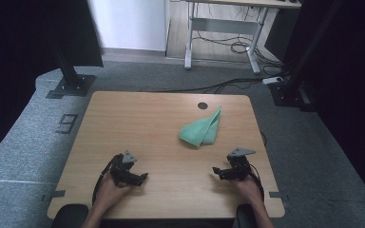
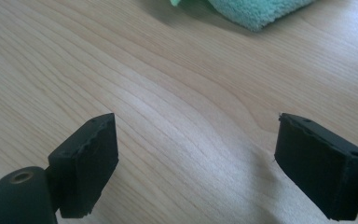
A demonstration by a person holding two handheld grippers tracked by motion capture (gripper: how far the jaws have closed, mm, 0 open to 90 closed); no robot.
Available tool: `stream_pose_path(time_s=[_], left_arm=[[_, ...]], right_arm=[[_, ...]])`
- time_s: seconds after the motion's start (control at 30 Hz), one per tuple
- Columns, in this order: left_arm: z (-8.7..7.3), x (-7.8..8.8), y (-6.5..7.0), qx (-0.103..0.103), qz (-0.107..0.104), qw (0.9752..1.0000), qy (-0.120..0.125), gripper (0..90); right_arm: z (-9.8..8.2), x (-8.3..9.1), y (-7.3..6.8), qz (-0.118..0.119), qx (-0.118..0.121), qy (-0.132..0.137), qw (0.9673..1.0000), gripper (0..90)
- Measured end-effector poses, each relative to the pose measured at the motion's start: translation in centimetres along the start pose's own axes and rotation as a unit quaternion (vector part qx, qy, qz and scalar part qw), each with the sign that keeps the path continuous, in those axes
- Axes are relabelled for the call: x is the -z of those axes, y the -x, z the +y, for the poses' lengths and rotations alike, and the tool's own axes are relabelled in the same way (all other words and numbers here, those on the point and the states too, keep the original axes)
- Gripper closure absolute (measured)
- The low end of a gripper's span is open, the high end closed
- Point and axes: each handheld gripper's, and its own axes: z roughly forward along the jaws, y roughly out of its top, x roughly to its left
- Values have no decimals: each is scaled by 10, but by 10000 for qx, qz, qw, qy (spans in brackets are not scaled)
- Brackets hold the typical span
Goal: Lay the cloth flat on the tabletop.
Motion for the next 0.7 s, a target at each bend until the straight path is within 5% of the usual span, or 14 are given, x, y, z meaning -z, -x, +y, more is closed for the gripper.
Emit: stream_pose_path(time_s=[0.7], left_arm=[[0,0,0,0,3,10000,-2,0]], right_arm=[[34,-8,-2,0,187,31,9998,150]])
